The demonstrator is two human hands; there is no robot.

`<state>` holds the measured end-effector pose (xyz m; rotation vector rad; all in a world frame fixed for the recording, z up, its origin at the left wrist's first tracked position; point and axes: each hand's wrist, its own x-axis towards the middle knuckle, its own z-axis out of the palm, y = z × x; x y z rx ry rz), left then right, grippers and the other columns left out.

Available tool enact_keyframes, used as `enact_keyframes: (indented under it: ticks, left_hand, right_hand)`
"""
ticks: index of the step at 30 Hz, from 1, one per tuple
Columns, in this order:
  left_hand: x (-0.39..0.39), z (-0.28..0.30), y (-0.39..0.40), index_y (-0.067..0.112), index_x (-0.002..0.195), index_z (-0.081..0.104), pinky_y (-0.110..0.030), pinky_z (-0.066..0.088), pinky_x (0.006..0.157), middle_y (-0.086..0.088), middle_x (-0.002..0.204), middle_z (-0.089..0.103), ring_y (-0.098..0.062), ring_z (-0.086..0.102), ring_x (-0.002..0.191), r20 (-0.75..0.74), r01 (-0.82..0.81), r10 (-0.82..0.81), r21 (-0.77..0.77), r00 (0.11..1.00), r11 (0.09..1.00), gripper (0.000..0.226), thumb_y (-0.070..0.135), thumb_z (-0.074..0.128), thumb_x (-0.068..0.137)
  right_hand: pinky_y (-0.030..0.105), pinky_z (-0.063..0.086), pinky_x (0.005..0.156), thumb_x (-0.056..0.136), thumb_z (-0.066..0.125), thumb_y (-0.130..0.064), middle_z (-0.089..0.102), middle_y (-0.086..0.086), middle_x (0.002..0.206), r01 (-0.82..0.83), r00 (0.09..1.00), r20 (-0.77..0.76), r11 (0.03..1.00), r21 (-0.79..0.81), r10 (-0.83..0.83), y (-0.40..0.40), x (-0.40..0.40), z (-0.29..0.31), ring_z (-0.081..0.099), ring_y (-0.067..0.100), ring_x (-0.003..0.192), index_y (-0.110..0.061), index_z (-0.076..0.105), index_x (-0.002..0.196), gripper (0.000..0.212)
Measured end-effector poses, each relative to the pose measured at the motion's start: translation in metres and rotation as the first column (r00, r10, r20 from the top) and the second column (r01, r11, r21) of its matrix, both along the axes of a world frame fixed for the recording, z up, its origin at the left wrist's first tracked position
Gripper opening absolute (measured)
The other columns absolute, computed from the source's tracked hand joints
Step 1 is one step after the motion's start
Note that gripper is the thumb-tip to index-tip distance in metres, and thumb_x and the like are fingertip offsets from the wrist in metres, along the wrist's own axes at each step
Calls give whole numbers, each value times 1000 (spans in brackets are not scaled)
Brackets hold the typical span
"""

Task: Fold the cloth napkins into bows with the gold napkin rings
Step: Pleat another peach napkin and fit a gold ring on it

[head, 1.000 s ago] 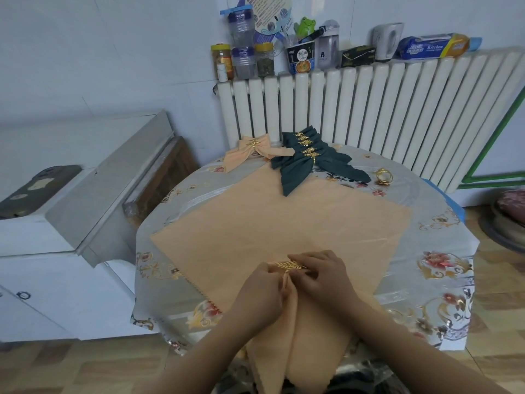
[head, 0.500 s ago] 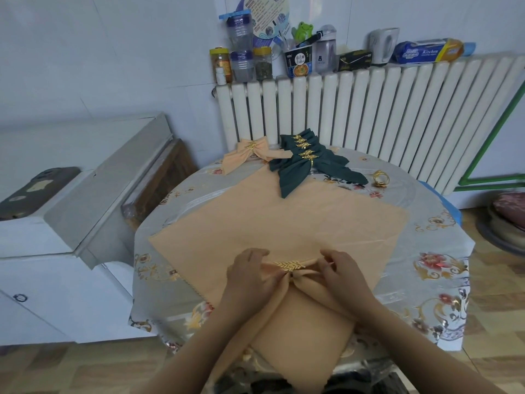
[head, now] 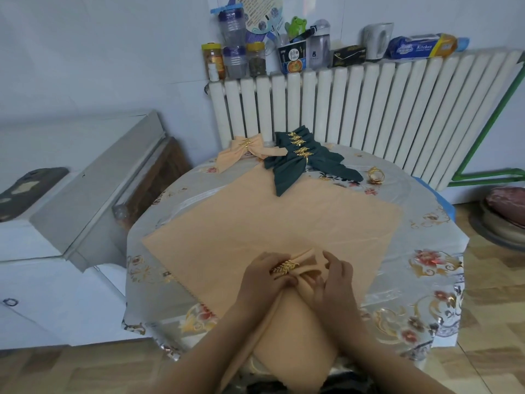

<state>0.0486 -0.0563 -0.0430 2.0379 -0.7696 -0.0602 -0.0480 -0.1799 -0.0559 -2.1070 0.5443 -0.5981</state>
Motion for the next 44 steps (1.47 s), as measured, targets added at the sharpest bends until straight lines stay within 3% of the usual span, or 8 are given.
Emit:
enact_keyframes:
  ticks: [4, 8, 11, 14, 18, 27, 35, 44]
  left_hand:
    - [2, 1, 3, 19, 109, 71, -28, 40, 99, 14, 96, 64, -4, 58, 97, -31, -8, 7, -32, 999, 999, 52, 29, 78, 59]
    - [9, 0, 6, 25, 116, 67, -35, 33, 106, 7, 120, 63, -1, 51, 110, 48, -6, 0, 123, 999, 992, 69, 64, 62, 59]
    - [12, 2, 9, 21, 117, 66, -40, 37, 104, -2, 121, 62, -17, 54, 117, 24, -166, 165, 125, 986, 978, 57, 58, 50, 77]
    - [20, 10, 17, 18, 120, 60, -34, 36, 98, -8, 121, 57, -26, 50, 116, 81, -339, 337, 423, 938, 841, 37, 39, 43, 94]
    - [25, 16, 28, 19, 109, 59, -34, 39, 93, -6, 116, 59, -27, 52, 111, -65, -258, 362, 586, 930, 768, 34, 46, 43, 94]
    - [36, 48, 27, 13, 89, 70, -25, 51, 66, -1, 79, 71, -14, 65, 71, -652, -175, 219, 133, 726, 976, 36, 44, 54, 92]
    - [67, 61, 17, 10, 96, 66, -32, 52, 71, -9, 92, 72, -20, 65, 81, -635, -367, 175, -183, 752, 912, 21, 23, 72, 81]
    - [186, 75, -1, 12, 65, 54, -31, 35, 65, -2, 62, 51, -19, 47, 67, -374, -406, 366, -31, 852, 913, 34, 30, 52, 94]
  right_hand:
    - [24, 36, 87, 85, 51, 7, 30, 6, 117, -1, 1000, 18, 1000, 12, 0, -1, 5, 2, 43, 19, 97, 2, 37, 134, 51]
    - [37, 36, 103, 92, 55, -13, 42, 13, 125, 9, 994, -108, 1000, 7, -8, -23, 28, -3, 43, 27, 113, -2, 50, 126, 36]
    - [35, 43, 85, 93, 52, -29, 64, 8, 100, -73, 976, -204, 997, 9, 73, -34, 44, 4, 55, 25, 97, -9, 66, 98, 24]
    - [32, 32, 62, 91, 55, -35, 58, 5, 71, -130, 960, -248, 991, 12, 129, -34, 49, 14, 53, 21, 72, -6, 59, 74, 34]
    - [30, 29, 59, 91, 56, -35, 53, -1, 64, -102, 969, -226, 995, 4, 100, -31, 51, 13, 50, 18, 67, -13, 51, 70, 31]
    - [18, 31, 53, 95, 50, -29, 49, 18, 65, 20, 994, 97, 972, 235, -44, -18, 58, 25, 42, 15, 60, 3, 44, 73, 39]
    - [19, 27, 49, 97, 44, -37, 41, 1, 56, 43, 995, 83, 980, 196, -61, -25, 111, 57, 38, 10, 55, -9, 38, 62, 44]
    - [28, 43, 71, 98, 46, -30, 62, 2, 95, -142, 952, -207, 925, 351, 224, -69, 222, 81, 55, 16, 87, -16, 59, 102, 20]
